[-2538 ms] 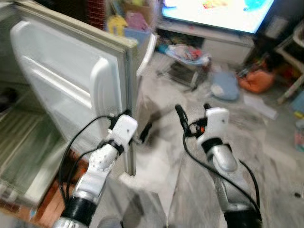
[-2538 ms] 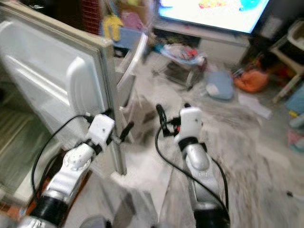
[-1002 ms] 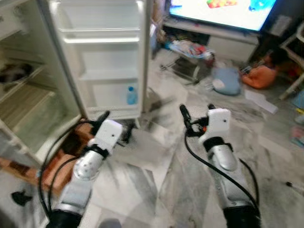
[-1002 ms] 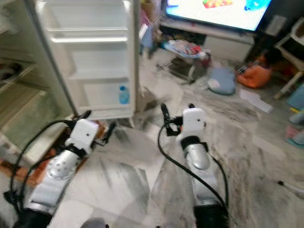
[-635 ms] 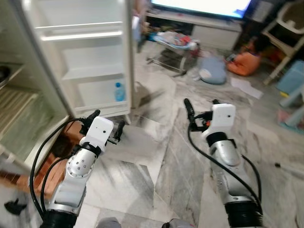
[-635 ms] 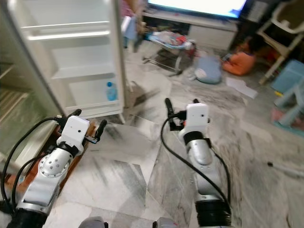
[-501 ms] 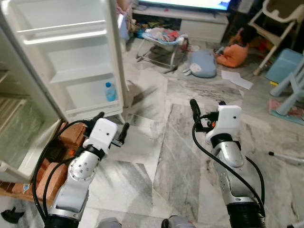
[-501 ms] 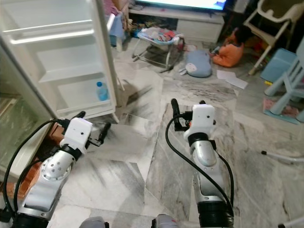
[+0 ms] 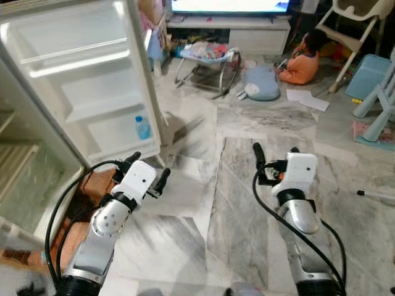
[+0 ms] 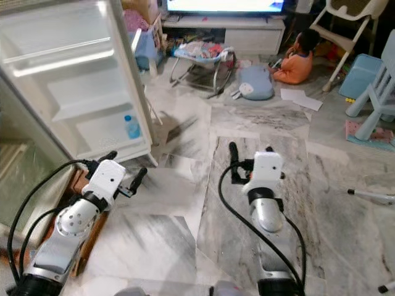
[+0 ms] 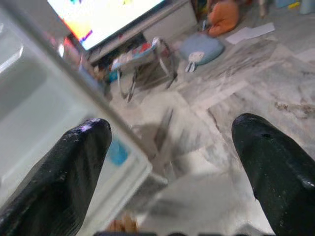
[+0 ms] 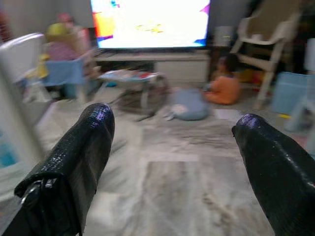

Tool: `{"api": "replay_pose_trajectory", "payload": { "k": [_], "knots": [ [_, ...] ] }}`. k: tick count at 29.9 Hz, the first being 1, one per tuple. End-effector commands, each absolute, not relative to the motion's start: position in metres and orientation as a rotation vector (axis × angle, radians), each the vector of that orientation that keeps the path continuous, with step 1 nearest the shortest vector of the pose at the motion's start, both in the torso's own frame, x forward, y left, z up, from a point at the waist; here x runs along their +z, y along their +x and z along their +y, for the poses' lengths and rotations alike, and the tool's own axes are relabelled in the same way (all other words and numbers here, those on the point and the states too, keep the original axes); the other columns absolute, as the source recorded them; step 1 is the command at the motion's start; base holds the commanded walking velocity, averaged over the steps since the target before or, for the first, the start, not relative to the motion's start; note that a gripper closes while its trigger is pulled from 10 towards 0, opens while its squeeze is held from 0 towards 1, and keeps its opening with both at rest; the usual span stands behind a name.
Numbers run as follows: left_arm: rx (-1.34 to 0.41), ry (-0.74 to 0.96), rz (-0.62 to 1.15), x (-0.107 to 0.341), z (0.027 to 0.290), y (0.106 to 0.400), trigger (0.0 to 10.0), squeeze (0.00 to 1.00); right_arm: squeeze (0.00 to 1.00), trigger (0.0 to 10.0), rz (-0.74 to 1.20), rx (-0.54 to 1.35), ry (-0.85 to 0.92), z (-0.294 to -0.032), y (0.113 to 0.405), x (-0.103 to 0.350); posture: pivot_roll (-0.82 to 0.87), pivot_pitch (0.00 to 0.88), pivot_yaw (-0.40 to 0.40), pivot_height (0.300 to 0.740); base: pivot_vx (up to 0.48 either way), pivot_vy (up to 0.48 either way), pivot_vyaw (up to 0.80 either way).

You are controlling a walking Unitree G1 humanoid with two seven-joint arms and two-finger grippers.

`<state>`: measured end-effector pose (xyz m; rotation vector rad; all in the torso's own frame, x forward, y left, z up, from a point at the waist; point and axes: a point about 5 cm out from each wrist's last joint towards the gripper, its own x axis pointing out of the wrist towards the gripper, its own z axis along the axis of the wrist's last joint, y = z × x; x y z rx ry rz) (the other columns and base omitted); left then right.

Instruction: Restocking fridge

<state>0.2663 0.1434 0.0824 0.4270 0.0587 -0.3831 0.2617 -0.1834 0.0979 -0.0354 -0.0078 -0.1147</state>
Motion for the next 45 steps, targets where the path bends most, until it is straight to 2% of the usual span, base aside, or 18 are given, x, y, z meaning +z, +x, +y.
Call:
{"api": "replay_pose_trajectory", "payload": {
  "k": [1,9,14,18,25,32,38,45],
  "knots": [
    [-0.400,0.433,0.056,0.083,0.145,0.268,10.0,0.00,0.00,10.0,-0.028,-0.134,-0.042,-0.185,0.263,0.104,0.01,0.000,0.120,0.740,0.439,0.000,0.00],
    [-0.440,0.437,0.037,0.084,0.137,0.273,10.0,0.00,0.00,10.0,-0.016,-0.154,-0.074,-0.181,0.265,0.103,0.01,0.000,0.091,0.740,0.454,0.000,0.00],
    [-0.437,0.457,0.005,0.086,0.134,0.275,10.0,0.00,0.00,10.0,-0.017,-0.080,-0.106,-0.171,0.265,0.100,0.04,0.000,0.041,0.740,0.465,0.000,0.00],
    [-0.436,0.457,0.010,0.084,0.135,0.274,10.0,0.00,0.00,10.0,-0.004,-0.073,-0.131,-0.171,0.266,0.099,0.04,0.000,0.035,0.740,0.465,0.000,0.00],
    [-0.437,0.454,0.005,0.082,0.133,0.274,10.0,0.00,0.00,10.0,-0.016,-0.044,-0.029,-0.167,0.273,0.105,0.05,0.000,0.009,0.740,0.466,0.000,0.00],
    [-0.419,0.455,-0.008,0.082,0.131,0.276,10.0,0.00,0.00,10.0,-0.007,-0.025,-0.027,-0.160,0.277,0.103,0.06,0.000,-0.009,0.740,0.470,0.000,-0.71],
    [-0.409,0.461,-0.008,0.079,0.129,0.270,10.0,0.00,0.00,10.0,-0.005,0.000,-0.023,-0.158,0.281,0.103,0.08,0.000,-0.030,0.740,0.471,0.000,-0.07],
    [-0.435,0.462,-0.008,0.077,0.126,0.266,10.0,0.00,0.00,10.0,0.004,0.011,-0.016,-0.155,0.285,0.103,0.08,0.000,-0.032,0.740,0.472,0.000,-0.77]
  ]
}}
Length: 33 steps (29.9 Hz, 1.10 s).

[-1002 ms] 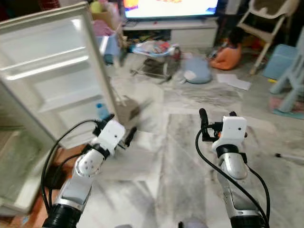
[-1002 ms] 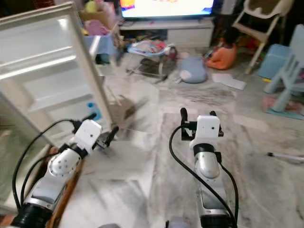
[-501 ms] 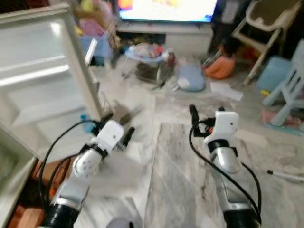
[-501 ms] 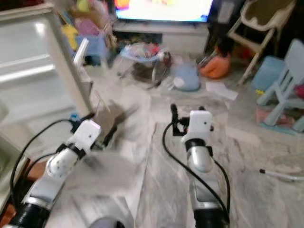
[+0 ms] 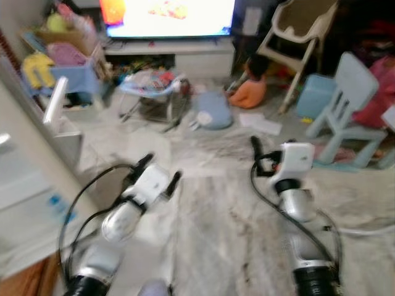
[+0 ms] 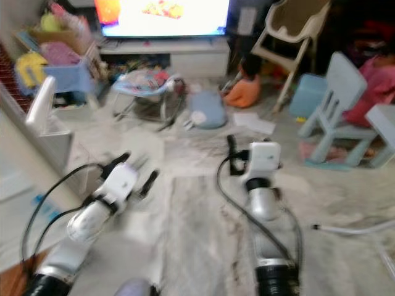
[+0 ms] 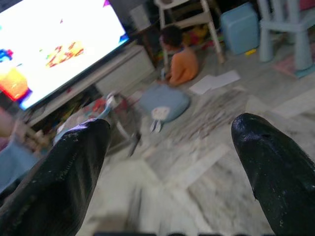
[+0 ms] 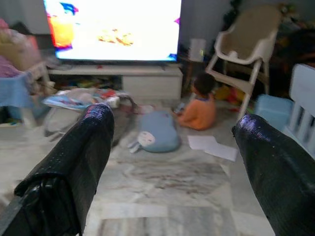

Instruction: Restocking fridge

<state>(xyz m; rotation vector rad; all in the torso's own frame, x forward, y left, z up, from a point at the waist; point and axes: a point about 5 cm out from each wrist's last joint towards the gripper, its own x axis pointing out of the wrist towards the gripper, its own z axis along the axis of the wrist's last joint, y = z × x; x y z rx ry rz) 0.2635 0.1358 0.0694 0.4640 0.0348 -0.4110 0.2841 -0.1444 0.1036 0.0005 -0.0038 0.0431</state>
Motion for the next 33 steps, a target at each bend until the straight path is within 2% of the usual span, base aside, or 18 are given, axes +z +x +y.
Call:
{"api": "replay_pose_trajectory", "payload": {
  "k": [1,23,33],
  "knots": [
    [-0.435,0.462,-0.008,0.0766,0.1264,0.2659,10.0,0.00,0.00,10.0,0.004,0.011,-0.016,-0.1545,0.2849,0.1035,0.08,0.000,-0.032,0.740,0.472,0.000,-0.80],
    [-0.426,0.429,-0.013,0.0800,0.1260,0.2710,10.0,0.00,0.00,10.0,-0.018,0.028,-0.012,-0.1499,0.2837,0.1047,0.05,0.000,-0.014,0.740,0.458,0.000,-0.80],
    [-0.398,0.415,-0.012,0.0809,0.1268,0.2727,10.0,0.00,0.00,10.0,-0.019,0.024,-0.014,-0.1507,0.2830,0.1042,0.05,0.000,-0.017,0.740,0.200,0.393,-0.80]
  ]
}}
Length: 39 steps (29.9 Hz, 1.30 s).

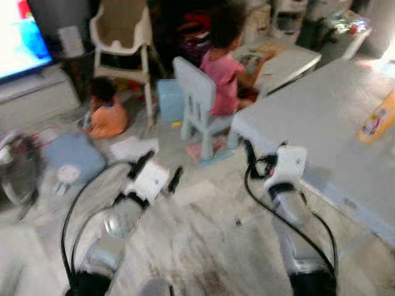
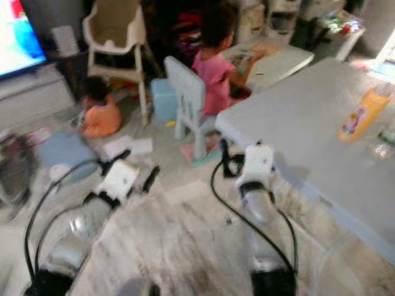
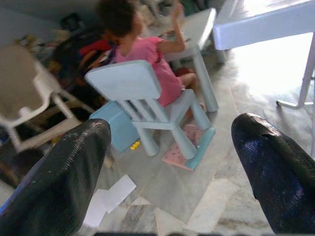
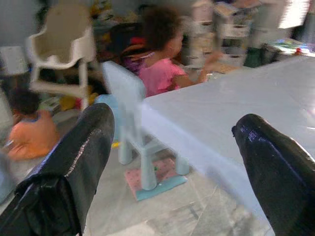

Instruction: Restocking fridge

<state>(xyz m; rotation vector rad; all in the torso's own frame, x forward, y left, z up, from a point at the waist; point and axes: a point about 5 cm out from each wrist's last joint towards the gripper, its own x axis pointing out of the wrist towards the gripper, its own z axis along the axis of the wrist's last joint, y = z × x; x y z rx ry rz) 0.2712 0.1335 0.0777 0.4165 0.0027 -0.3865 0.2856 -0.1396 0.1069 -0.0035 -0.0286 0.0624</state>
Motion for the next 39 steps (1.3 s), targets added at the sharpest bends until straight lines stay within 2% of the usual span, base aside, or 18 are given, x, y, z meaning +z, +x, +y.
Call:
{"api": "replay_pose_trajectory", "payload": {
  "k": [1,6,11,19,24,26,31,39],
  "knots": [
    [-0.398,0.412,-0.018,0.081,0.126,0.273,10.0,0.00,0.00,10.0,-0.019,0.025,-0.015,-0.151,0.283,0.104,0.05,0.000,-0.017,0.740,0.000,0.454,-0.80],
    [-0.397,0.410,-0.022,0.082,0.126,0.273,10.0,0.00,0.00,10.0,-0.023,0.025,-0.017,-0.150,0.283,0.105,0.05,0.000,-0.018,0.740,0.000,0.415,-0.80],
    [-0.383,0.420,-0.036,0.083,0.127,0.273,10.0,0.00,0.00,10.0,-0.025,0.025,-0.020,-0.149,0.283,0.105,0.05,0.000,-0.019,0.740,0.000,0.000,-0.80],
    [-0.220,0.366,-0.093,0.094,0.141,0.280,10.0,0.00,0.00,10.0,-0.027,0.025,-0.020,-0.149,0.282,0.106,0.04,0.000,-0.020,0.740,0.000,0.000,-0.80],
    [-0.116,0.339,-0.064,0.092,0.154,0.282,10.0,0.00,0.00,10.0,-0.034,0.028,-0.019,-0.147,0.282,0.107,0.04,0.000,-0.016,0.740,0.000,0.000,-0.80],
    [-0.071,0.274,-0.028,0.089,0.159,0.281,10.0,0.00,0.00,10.0,-0.040,0.028,-0.016,-0.147,0.281,0.107,0.04,0.000,-0.014,0.740,0.000,0.000,-0.56],
    [-0.032,0.187,0.004,0.086,0.161,0.280,10.0,0.00,0.00,10.0,-0.040,0.020,-0.014,-0.151,0.277,0.106,0.04,0.000,-0.015,0.740,0.000,0.000,0.00],
    [-0.134,0.151,-0.010,0.089,0.149,0.278,10.0,0.00,0.00,10.0,-0.034,0.031,-0.003,-0.146,0.279,0.106,0.04,0.000,-0.014,0.740,0.000,0.000,0.00]
  ]
}}
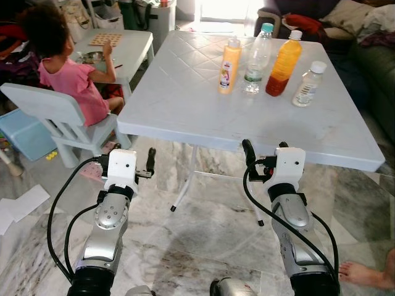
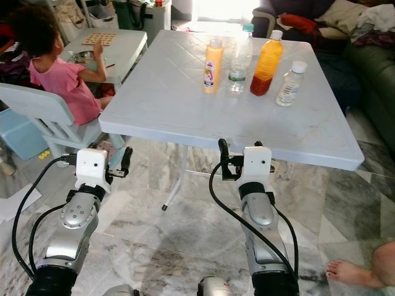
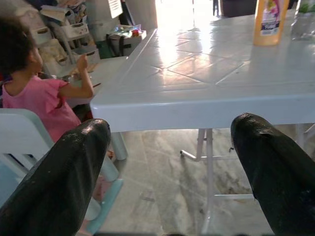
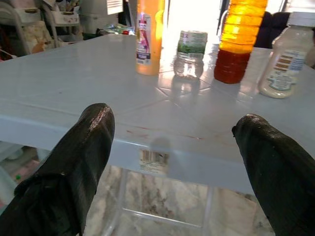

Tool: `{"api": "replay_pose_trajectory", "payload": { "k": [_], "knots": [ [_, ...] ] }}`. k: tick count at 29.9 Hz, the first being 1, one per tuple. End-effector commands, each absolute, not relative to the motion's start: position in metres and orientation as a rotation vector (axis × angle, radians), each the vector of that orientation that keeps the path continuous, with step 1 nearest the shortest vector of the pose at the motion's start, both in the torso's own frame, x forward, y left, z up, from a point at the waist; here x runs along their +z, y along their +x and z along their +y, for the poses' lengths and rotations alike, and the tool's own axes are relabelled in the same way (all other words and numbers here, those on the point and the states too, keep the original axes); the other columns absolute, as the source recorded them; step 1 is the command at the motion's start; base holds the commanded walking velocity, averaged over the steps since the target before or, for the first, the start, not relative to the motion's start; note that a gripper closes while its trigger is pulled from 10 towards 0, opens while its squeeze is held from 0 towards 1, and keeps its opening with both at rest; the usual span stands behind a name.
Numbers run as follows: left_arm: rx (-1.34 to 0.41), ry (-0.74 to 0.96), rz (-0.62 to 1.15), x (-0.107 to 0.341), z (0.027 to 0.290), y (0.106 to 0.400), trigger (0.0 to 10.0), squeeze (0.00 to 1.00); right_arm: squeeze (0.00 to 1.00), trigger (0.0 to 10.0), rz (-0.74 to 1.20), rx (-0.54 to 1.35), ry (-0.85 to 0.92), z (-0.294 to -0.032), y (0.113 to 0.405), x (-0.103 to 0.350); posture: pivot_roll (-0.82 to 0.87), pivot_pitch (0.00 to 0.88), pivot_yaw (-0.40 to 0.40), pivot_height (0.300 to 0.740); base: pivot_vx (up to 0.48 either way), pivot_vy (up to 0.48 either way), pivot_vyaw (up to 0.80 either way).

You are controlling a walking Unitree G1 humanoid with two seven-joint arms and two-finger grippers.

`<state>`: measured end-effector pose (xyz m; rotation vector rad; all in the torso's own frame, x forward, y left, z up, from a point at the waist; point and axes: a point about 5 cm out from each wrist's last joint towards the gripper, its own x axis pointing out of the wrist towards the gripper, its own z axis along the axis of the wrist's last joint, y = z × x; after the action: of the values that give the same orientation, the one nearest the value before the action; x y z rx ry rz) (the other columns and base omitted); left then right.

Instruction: Restocking fridge

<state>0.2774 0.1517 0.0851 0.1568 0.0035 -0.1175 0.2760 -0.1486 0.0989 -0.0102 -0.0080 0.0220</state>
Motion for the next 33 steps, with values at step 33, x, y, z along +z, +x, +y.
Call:
{"api": "replay_pose_trajectory", "payload": {
  "k": [33],
  "knots": [
    [-0.182,0.134,-0.006,0.0914,0.1405,0.2787,10.0,0.00,0.00,10.0,-0.057,0.058,-0.034,-0.1418,0.2788,0.1094,0.04,0.000,-0.011,0.740,0.342,0.000,-0.07]
  ]
}}
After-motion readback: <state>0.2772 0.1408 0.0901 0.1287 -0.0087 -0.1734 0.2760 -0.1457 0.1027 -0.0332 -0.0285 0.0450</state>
